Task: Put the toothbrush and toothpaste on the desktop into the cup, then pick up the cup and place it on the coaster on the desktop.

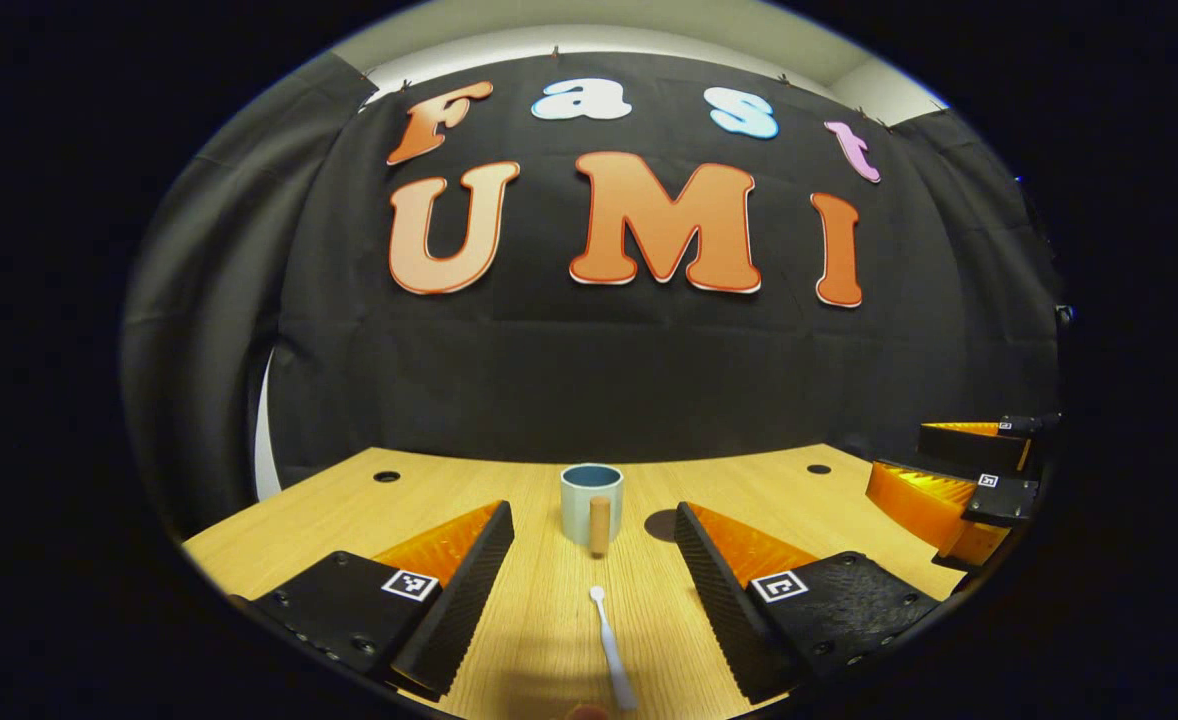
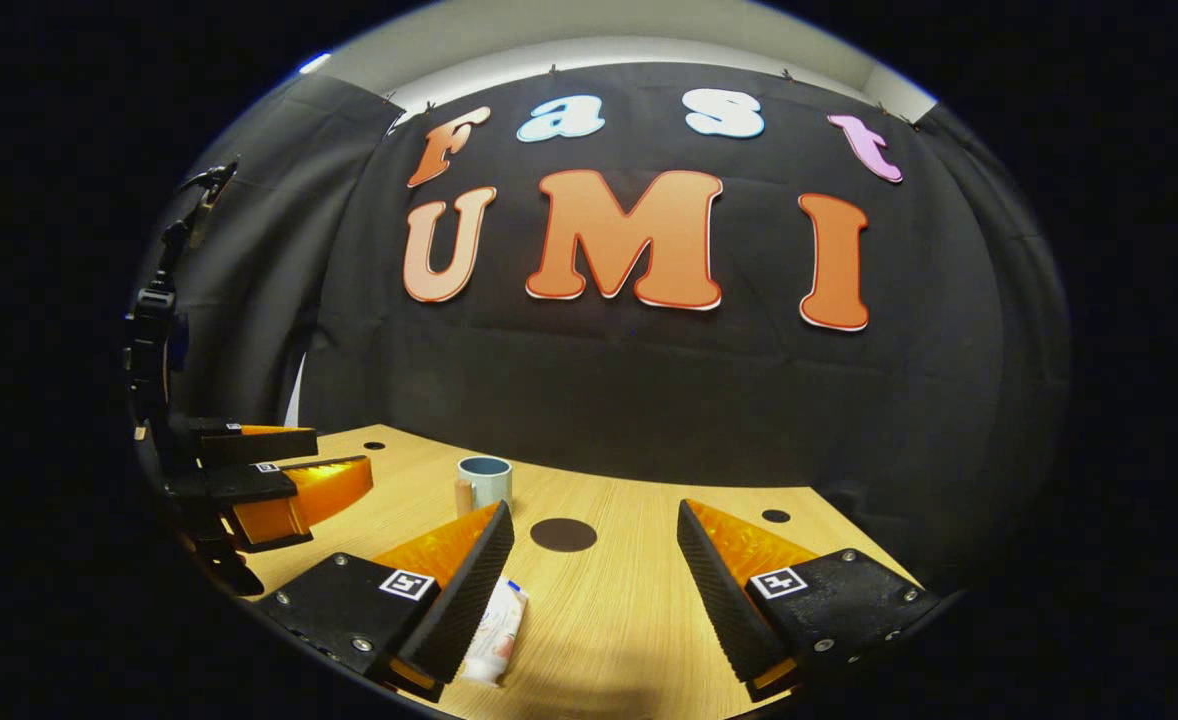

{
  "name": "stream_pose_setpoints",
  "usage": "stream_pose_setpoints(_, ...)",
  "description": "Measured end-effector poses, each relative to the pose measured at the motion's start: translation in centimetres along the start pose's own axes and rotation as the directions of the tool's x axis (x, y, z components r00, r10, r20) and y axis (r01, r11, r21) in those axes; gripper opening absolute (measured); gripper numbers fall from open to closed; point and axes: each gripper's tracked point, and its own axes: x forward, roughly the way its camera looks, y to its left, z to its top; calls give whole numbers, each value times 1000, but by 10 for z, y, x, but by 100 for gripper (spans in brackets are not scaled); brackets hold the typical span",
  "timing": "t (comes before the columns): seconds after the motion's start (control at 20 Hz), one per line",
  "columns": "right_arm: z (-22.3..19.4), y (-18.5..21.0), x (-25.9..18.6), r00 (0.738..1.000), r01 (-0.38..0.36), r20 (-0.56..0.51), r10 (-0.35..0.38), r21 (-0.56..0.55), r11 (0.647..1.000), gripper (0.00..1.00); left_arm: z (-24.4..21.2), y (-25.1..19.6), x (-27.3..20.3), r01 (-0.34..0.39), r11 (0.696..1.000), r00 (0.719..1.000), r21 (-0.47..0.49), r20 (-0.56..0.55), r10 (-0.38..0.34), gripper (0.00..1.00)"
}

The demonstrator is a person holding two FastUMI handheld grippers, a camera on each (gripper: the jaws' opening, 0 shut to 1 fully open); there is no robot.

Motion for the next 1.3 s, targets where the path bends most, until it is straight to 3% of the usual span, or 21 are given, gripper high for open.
stream_pose_setpoints(0.5, -62, 29, 22, 982, -53, -185, 50, -11, 999, 99, -77, 2, 18, 5, 1000, 973, -28, -230, -12, 98)
stream_pose_setpoints(1.0, -124, 56, 34, 918, -115, -379, 117, 28, 993, 98, -130, 5, 29, -8, 999, 919, -35, -394, -6, 94)
stream_pose_setpoints(1.05, -128, 59, 35, 911, -119, -394, 124, 38, 992, 98, -137, 5, 31, -12, 999, 912, -32, -411, -2, 98)
stream_pose_setpoints(1.25, -145, 64, 43, 886, -116, -441, 144, 89, 989, 92, -153, 6, 36, -20, 999, 885, -30, -465, 4, 98)
stream_pose_setpoints(1.3, -148, 64, 44, 882, -112, -449, 143, 95, 989, 86, -159, 8, 36, -23, 999, 878, -24, -479, 9, 98)
